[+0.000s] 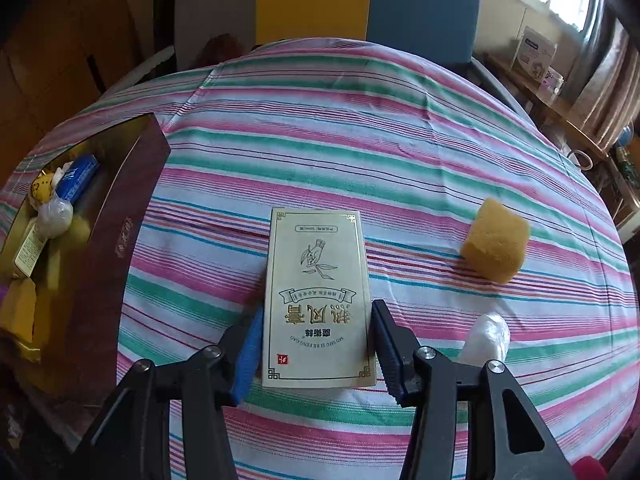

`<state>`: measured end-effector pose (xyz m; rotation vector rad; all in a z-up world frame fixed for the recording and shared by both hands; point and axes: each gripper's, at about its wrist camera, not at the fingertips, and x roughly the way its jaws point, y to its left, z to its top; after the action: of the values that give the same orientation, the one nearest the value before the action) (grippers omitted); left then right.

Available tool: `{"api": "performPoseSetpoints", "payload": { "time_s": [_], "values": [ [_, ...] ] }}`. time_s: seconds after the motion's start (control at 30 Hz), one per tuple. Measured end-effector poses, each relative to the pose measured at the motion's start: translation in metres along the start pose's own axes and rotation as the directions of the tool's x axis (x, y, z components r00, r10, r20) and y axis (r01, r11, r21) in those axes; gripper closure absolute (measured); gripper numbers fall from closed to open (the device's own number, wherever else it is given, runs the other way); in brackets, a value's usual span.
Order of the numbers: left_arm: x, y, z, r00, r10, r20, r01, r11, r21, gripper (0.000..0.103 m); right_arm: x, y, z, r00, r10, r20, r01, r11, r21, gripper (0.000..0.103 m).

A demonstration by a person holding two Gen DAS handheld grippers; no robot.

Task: Organize objects
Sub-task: 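Carry the purple packet toward the gold tray with the left tool while the right grasps the cream box, then lower the purple packet into the tray and open the left tool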

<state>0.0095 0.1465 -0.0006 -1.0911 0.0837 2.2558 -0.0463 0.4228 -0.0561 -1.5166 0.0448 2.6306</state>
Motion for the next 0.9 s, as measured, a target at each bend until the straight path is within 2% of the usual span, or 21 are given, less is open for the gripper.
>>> {"api": "performPoseSetpoints", "payload": {
  "time_s": [0.17,0.9],
  "values": [
    [0.0047,-0.0017,-0.0014,1.000,0.021,-0.013,-0.021,1.000,0.008,0.064,-0.0030,-0.0012,0.0003,1.000,-0.015,0.003,0.015,1.000,0.005,0.051],
    [0.0106,0.0038,-0.0067,0.999,0.007,-0.044,-0.007,1.000,-0.007,0.064,-0.0005,0.0000,-0.0026,1.000,-0.025,-0.015,0.025,1.000,0.015,0.051]
  ]
}}
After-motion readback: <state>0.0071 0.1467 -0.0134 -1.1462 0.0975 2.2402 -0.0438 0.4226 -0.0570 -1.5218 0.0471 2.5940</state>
